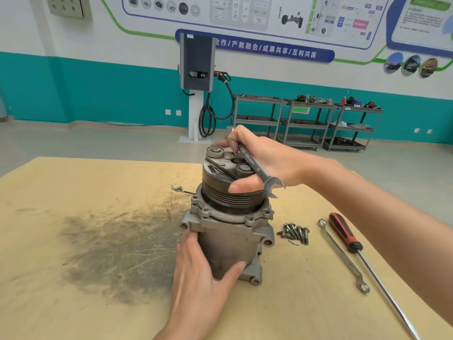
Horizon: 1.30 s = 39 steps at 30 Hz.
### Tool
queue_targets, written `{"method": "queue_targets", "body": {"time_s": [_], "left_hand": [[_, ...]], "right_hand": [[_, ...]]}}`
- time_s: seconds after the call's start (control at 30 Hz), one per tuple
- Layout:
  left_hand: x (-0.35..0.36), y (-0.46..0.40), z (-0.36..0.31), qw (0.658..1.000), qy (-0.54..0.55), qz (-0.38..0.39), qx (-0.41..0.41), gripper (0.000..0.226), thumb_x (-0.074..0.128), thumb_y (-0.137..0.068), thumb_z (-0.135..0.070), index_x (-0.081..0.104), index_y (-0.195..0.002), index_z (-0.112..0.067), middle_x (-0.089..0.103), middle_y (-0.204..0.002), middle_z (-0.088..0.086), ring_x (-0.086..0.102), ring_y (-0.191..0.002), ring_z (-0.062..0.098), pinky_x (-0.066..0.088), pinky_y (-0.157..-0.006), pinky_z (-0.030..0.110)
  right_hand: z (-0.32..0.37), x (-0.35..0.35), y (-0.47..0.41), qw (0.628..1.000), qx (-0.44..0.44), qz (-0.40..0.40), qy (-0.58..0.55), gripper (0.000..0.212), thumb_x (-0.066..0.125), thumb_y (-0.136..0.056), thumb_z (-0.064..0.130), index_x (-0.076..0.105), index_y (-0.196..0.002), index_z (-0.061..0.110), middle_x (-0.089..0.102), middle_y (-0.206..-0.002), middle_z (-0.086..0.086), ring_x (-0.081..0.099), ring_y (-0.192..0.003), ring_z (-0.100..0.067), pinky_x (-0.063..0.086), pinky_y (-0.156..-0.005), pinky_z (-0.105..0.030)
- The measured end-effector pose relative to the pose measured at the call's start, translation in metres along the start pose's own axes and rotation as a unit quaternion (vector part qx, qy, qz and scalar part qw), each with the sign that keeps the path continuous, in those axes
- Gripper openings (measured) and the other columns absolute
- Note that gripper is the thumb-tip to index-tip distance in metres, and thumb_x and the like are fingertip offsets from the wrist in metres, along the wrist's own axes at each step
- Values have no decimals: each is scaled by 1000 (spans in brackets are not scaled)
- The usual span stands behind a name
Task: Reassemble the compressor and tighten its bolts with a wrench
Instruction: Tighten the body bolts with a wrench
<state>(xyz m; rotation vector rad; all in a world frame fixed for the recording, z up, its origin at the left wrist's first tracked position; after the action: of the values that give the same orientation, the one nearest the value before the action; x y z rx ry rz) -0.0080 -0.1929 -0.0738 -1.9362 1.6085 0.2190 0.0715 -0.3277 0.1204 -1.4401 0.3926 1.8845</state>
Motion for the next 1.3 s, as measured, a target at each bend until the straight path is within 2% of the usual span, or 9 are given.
{"method": "queue_targets", "body": {"time_s": [0.07, 0.23, 0.37, 0.53, 0.63, 0.77, 0.97, 1.13, 1.3], "left_hand": [[0, 2, -3, 1000, -21, 14, -17, 114, 42, -60, -82, 7, -148, -19, 22, -152, 4, 20, -144, 24, 26, -116, 43], [3, 12, -5, 998, -63, 20, -5, 122, 27, -57, -87, -7, -150, -15, 6, -156, 1, 11, -147, 22, 22, -118, 41], [4, 14, -1, 998, -67, 9, 3, 114, 24, -59, -86, -12, -147, -23, 4, -152, -5, 13, -146, 21, 23, -118, 40], [5, 11, 2, 1000, -27, -2, -14, 127, 45, -55, -82, 5, -149, -7, 16, -153, 11, 21, -145, 29, 28, -115, 50], [4, 4, 11, 997, -75, -8, -13, 127, 50, -49, -86, 8, -144, -13, 18, -152, 14, 16, -146, 31, 21, -119, 51], [7, -4, 17, 994, -107, -10, 8, 137, 74, -46, -76, 1, -148, -19, 18, -155, 11, 4, -149, 23, -18, -114, 25], [10, -9, 19, 987, -155, -21, 25, 129, 77, -54, -70, 11, -147, -9, 29, -151, 7, 12, -149, 22, -18, -116, 29], [9, -8, 14, 983, -180, -19, 38, 117, 76, -55, -70, 20, -137, -10, 40, -140, 5, 29, -143, 21, -10, -120, 39], [7, -9, 11, 980, -199, -17, 25, 127, 76, -53, -71, 15, -144, -6, 37, -146, 7, 24, -146, 23, -19, -116, 36]], "right_hand": [[-2, -3, 6, 1000, 5, -19, 2, 61, 71, -63, 61, 30, -95, 29, 40, -152, -6, 42, -135, -20, 41, -104, -45], [-15, 5, 32, 989, -3, -83, -122, 73, 63, -59, 76, 32, -99, 23, 32, -157, -7, 27, -146, -9, 31, -116, -30], [-43, 22, 63, 953, 42, -199, -224, 71, 48, -76, 80, 39, -108, 17, 49, -145, 0, 44, -134, -2, 40, -104, -14], [-105, 54, 93, 902, 217, -305, -214, 33, 43, -101, 39, 58, -106, 9, 71, -110, -1, 68, -101, -10, 54, -94, -43], [-135, 66, 106, 913, 264, -280, -135, 24, 50, -101, 24, 68, -98, 8, 72, -98, -4, 68, -96, -21, 54, -88, -39], [-154, 87, 115, 934, 308, -171, -55, 19, 58, -97, 31, 70, -105, 20, 70, -105, 6, 65, -104, -15, 50, -76, -16], [-152, 105, 118, 944, 309, -117, 4, 43, 70, -82, 50, 69, -119, 30, 62, -134, 1, 52, -130, -16, 41, -101, -28], [-149, 114, 119, 943, 314, -60, 89, 43, 66, -86, 50, 63, -127, 38, 51, -145, 5, 33, -142, -18, 30, -109, -38], [-149, 118, 117, 949, 295, -86, 72, 27, 65, -90, 44, 70, -116, 37, 53, -144, 6, 30, -142, -13, 30, -111, -43]]}}
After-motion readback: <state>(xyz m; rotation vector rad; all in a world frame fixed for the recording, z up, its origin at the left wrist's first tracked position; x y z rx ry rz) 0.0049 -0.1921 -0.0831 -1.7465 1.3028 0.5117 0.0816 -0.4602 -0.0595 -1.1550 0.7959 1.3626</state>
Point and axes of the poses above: each hand's wrist, its own y-axis away from the middle knuckle, its own x-axis out of the palm, z = x × y, the point moved 3 cm from there along -y, towards the middle knuckle
